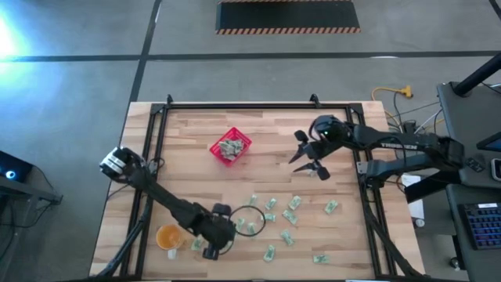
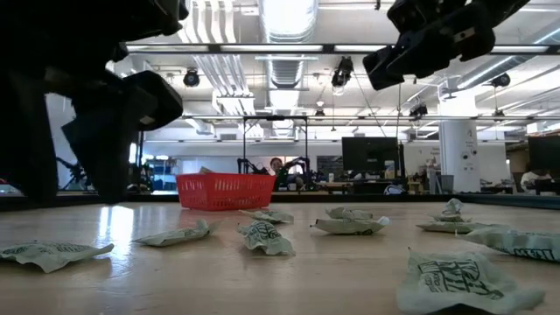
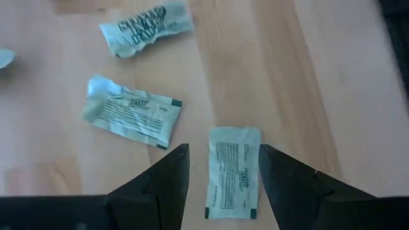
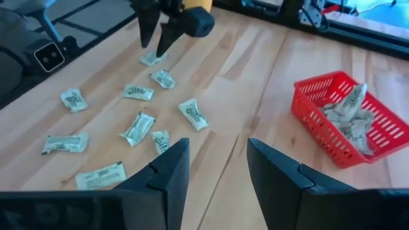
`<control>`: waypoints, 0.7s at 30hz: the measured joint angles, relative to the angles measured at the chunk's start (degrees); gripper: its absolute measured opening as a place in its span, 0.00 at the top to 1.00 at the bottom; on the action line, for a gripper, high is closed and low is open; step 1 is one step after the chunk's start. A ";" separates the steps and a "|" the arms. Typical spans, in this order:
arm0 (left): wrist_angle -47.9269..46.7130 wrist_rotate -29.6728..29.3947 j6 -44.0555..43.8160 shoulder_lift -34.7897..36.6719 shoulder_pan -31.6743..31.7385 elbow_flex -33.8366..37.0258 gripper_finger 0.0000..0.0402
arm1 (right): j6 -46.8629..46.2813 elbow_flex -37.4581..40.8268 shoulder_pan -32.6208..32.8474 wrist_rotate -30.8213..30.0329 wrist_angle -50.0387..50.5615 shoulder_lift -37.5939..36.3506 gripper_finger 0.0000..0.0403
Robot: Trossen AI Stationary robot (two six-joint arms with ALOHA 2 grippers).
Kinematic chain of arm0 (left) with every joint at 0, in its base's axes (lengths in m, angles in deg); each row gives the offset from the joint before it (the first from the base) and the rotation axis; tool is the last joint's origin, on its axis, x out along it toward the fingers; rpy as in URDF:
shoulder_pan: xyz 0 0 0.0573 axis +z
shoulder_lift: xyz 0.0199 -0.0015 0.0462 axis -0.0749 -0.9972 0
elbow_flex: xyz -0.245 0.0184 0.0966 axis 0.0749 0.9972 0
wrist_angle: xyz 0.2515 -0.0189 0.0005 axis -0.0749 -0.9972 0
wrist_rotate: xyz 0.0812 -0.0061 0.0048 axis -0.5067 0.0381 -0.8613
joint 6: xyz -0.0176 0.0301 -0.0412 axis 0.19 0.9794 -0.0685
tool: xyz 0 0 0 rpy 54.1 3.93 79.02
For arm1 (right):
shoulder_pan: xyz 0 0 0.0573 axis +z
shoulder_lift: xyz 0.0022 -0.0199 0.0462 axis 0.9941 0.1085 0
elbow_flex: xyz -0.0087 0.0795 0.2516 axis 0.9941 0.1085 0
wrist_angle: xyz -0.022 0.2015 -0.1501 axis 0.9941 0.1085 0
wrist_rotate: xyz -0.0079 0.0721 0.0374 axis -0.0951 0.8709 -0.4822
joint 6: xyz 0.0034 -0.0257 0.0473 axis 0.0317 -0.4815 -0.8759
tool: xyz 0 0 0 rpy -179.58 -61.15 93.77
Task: Pick and place Stevia / Truvia into bins
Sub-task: Put the white stevia packet into the red bin
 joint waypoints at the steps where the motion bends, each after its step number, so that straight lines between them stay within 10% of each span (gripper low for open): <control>1: -0.11 -0.71 0.00 -0.62 -0.31 -0.29 0.57 | -0.28 0.42 0.00 -0.02 -0.10 -0.65 0.64; 21: 2.53 -4.11 -3.20 -4.86 -3.57 -0.93 0.57 | -0.60 1.68 0.00 0.00 -0.84 -2.18 0.67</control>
